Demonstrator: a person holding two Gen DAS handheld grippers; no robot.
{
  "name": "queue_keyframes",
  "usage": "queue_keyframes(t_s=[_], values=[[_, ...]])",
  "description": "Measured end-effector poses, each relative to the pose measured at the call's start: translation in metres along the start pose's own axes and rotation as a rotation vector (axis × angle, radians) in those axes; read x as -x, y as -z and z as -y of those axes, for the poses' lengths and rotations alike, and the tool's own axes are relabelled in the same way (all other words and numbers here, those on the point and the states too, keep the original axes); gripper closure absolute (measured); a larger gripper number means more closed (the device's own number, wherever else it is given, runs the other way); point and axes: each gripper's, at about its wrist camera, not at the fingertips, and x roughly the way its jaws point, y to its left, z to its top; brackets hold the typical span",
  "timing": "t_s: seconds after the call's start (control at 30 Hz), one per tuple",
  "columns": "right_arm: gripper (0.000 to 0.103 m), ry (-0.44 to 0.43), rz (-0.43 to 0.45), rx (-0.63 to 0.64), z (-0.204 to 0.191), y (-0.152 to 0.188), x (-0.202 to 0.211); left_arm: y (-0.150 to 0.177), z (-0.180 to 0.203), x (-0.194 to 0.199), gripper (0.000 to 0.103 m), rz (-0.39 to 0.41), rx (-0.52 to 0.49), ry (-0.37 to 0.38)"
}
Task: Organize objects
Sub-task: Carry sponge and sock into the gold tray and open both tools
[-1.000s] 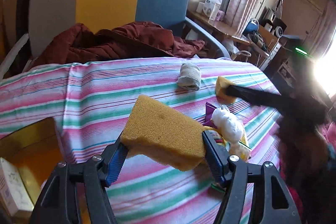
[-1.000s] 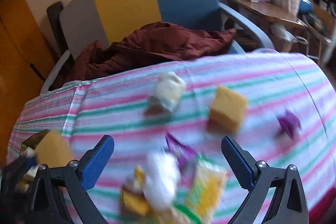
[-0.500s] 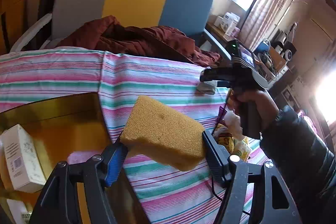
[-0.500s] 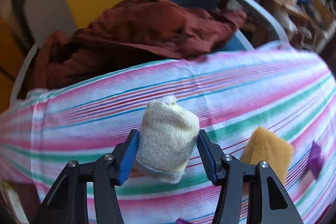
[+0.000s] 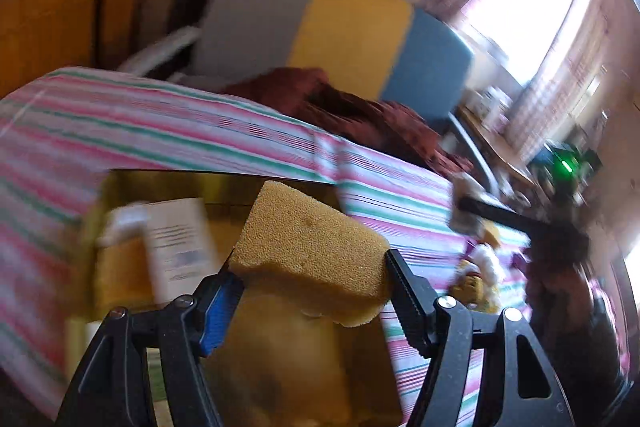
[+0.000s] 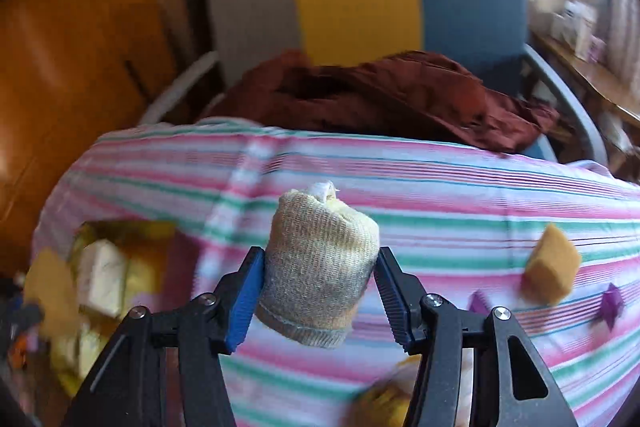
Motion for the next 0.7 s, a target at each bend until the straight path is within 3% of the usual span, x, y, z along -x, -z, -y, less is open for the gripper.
queue_keyframes(t_s=[0.17, 0.3, 0.5, 0.7], values=[[0.047, -0.078, 0.005, 0.073, -0.052, 0.028, 0.015, 0.017, -0.054, 0.038, 0.033, 0.04, 0.093, -0.098], [0.046, -0.151, -0.022, 0.127, -0.095, 0.057, 0.02, 0.035, -0.077, 0.054, 0.033, 0.043, 0.137, -0.115], [0.046, -0.235, -0.1, 0.208, -0.151, 0.108, 0.015, 0.053, -0.081, 0.061, 0.033, 0.039, 0.147, -0.047], [0.046, -0.241, -0.142, 0.271, -0.182, 0.146, 0.006, 0.046, -0.052, 0.056, 0.033, 0.038, 0.081, 0.047]])
